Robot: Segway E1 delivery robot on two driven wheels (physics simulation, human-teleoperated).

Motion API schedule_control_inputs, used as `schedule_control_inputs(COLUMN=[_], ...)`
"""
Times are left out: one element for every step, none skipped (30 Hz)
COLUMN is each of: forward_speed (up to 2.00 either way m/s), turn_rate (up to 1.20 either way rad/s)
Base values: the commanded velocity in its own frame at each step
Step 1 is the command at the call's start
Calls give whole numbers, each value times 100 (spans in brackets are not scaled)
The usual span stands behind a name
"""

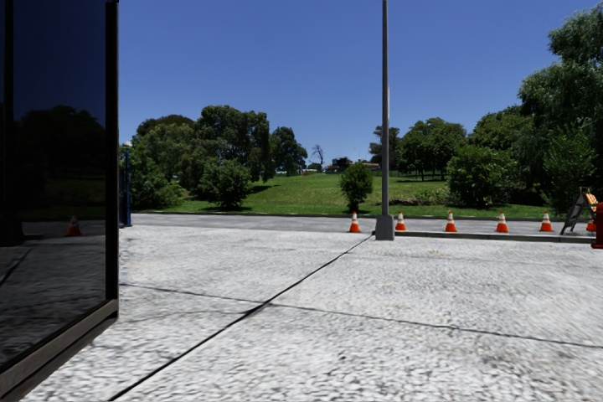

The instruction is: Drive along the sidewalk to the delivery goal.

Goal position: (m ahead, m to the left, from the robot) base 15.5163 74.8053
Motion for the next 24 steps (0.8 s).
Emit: schedule_control_inputs(forward_speed=[200,200,200,200,200,200,200,200,200,200,200,200,200,200,200,200,200,200,200,200,200,200,200,200], turn_rate=[0,0,0,2,11,11,21,32,37,37,38,38,39,39,40,44,44,45,46,46,46,46,46,46])
